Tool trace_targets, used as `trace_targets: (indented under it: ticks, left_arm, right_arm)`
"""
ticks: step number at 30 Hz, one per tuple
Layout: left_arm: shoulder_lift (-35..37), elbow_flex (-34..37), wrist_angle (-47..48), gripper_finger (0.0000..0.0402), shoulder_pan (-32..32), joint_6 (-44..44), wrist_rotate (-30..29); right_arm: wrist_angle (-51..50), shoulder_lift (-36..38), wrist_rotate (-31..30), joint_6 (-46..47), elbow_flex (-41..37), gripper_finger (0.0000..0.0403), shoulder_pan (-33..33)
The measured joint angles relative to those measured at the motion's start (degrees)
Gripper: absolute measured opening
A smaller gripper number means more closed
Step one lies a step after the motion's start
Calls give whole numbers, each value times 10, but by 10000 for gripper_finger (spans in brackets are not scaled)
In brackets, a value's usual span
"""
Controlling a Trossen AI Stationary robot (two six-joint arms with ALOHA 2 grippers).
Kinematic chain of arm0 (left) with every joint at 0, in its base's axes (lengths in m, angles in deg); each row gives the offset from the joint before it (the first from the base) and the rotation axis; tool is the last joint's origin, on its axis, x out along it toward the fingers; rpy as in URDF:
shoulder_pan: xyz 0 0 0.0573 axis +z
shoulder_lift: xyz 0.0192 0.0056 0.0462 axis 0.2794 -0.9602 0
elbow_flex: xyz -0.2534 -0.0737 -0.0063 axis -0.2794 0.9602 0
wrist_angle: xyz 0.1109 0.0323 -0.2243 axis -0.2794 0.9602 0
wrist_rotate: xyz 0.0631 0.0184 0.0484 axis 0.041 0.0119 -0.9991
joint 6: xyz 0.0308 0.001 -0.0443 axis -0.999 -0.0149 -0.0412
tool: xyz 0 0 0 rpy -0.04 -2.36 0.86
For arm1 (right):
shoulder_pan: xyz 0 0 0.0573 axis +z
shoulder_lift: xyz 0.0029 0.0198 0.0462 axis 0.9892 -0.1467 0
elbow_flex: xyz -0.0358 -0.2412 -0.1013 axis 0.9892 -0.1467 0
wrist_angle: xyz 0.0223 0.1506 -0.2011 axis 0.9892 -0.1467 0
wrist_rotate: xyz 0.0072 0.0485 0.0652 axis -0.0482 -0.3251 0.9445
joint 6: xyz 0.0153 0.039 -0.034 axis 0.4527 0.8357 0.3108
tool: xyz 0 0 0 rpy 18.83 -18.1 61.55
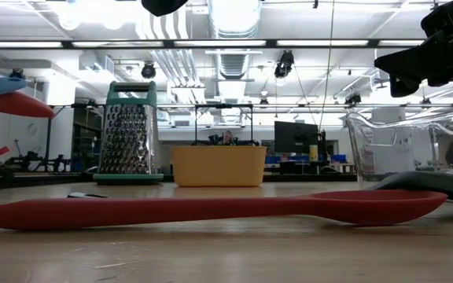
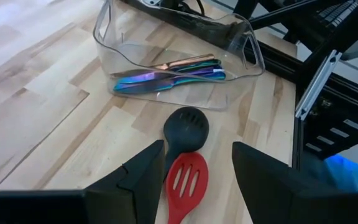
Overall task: Pick & Place Kitchen Items
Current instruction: Put the red serving spoon into the bottom transparent bin
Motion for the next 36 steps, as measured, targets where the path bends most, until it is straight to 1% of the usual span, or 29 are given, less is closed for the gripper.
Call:
trace_targets:
  ticks: [21, 26, 31, 36]
  left_arm:
    - [0, 0, 0, 195, 0, -1, 0]
    - [-11, 1, -1, 195, 3, -19, 10]
    - [-42, 1, -31, 195, 16, -25, 54]
    - [-80, -1, -32, 195, 23, -33, 100]
  right_arm:
    - [0, 0, 0, -1, 0, 8, 0]
    - [0, 0, 0, -1, 0, 8, 0]
    - [0, 0, 0, -1, 0, 8, 0]
    - [0, 0, 0, -1, 0, 8, 0]
